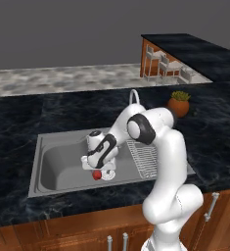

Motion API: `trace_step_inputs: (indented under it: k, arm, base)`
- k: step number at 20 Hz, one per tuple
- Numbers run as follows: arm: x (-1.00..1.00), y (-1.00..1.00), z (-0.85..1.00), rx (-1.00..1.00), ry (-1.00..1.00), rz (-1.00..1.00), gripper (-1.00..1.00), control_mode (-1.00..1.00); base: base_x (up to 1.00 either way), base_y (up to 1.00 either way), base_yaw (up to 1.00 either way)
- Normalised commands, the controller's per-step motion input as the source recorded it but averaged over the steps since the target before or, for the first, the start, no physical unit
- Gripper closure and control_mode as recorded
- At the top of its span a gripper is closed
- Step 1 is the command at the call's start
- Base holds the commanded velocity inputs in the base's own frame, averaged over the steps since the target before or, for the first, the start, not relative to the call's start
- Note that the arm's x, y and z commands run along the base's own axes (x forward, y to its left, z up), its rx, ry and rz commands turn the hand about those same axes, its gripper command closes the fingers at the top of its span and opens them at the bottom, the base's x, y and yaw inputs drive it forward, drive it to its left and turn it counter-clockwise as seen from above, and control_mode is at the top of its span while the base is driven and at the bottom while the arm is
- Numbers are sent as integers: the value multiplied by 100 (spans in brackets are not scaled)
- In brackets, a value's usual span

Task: Turn on the sink faucet. Then move the bell pepper from the counter to the sink. Turn off the sink. Move the vegetable from the sink to the pot next to the stove. Finally move the pot to the front center burner.

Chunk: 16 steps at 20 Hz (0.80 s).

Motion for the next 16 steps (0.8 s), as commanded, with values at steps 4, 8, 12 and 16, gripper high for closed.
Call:
trace_step_inputs:
  k: [4,8,12,16]
  arm:
    - [27,12,-26,0,0,6,-100,-100]
    - [29,3,-29,0,0,7,-100,-100]
    - [33,1,-25,0,0,7,-100,-100]
    - [33,5,-24,0,0,7,-100,-100]
  base:
    - [0,0,0]
    - [0,0,0]
    - [0,0,0]
    - [0,0,0]
